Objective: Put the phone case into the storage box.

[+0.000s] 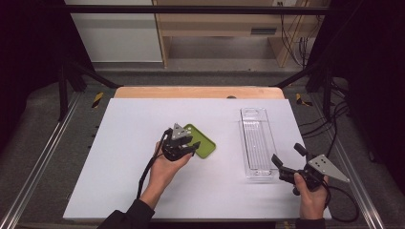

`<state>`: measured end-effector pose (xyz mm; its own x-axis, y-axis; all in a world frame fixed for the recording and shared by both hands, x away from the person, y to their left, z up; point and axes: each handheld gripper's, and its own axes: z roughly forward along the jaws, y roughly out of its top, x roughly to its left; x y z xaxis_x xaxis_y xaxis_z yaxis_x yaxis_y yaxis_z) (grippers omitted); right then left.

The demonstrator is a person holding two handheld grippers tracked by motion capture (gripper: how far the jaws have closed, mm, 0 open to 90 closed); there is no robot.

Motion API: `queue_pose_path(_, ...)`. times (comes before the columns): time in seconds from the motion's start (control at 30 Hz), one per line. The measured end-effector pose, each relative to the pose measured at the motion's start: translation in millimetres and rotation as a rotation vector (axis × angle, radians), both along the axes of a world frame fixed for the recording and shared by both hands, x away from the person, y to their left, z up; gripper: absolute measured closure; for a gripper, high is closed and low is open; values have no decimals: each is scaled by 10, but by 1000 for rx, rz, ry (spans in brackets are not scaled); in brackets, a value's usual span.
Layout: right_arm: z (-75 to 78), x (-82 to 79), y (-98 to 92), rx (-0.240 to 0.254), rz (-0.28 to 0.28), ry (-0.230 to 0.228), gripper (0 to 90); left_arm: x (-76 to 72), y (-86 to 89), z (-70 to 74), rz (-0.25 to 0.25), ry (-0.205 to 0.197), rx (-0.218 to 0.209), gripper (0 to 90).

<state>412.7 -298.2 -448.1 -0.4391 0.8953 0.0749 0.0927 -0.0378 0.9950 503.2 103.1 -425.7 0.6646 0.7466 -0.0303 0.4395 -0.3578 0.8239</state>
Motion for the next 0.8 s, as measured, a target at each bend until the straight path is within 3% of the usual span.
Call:
queue_pose_path(0.33,-3,3,8,-3,2,2,43,102,-53,-96,-6,43,-7,731)
queue_pose_path(0.8,8,-6,53,-15,7,-5,44,128,-174,-229,-29,83,-11,900)
